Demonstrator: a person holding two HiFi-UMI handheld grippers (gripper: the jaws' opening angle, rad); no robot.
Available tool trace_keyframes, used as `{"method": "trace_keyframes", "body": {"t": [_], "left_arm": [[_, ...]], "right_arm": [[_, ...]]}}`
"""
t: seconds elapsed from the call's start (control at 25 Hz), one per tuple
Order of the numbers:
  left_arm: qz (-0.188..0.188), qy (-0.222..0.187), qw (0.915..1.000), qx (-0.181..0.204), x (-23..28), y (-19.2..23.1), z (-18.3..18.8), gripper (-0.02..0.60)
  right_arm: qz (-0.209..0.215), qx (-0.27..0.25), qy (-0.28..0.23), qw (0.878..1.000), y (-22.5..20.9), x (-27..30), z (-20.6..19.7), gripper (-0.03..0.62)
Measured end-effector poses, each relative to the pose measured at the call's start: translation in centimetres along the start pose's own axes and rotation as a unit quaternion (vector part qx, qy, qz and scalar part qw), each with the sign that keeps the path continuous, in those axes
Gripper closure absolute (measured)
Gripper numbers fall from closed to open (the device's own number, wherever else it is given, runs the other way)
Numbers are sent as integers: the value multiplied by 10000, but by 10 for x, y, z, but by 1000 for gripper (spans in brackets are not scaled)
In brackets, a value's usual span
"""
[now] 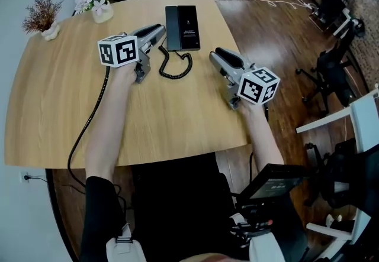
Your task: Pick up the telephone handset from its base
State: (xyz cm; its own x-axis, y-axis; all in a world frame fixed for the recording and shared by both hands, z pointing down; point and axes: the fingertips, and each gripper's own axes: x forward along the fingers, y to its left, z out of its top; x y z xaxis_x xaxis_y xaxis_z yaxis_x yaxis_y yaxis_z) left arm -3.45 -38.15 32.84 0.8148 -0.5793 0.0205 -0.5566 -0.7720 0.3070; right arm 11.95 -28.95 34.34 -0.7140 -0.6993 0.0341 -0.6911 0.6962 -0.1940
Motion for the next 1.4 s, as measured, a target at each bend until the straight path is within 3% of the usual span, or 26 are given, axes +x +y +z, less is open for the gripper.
{"method": "trace_keyframes", "body": {"t": [0.16,0.44,0.72,0.96,1.16,1.4], "left_arm": [[197,163,9994,-227,10,20,-16,483],[362,252,9979,-467,18,42,-33,477],[457,458,9969,-438,38,56,-41,445],[631,905,9931,-407,59,74,-46,420],[537,1232,9884,-706,74,81,-49,397],[387,1274,9862,-984,79,79,-50,407]], "right_arm": [[-26,-85,65,9999,-7,1,0,479],[-55,-932,402,9948,-27,19,32,479],[16,-990,354,9945,-28,43,4,479],[48,-1057,256,9941,-30,42,-1,479],[53,-1027,287,9943,-29,39,-5,479],[142,-1061,349,9936,-24,39,-8,479]]}}
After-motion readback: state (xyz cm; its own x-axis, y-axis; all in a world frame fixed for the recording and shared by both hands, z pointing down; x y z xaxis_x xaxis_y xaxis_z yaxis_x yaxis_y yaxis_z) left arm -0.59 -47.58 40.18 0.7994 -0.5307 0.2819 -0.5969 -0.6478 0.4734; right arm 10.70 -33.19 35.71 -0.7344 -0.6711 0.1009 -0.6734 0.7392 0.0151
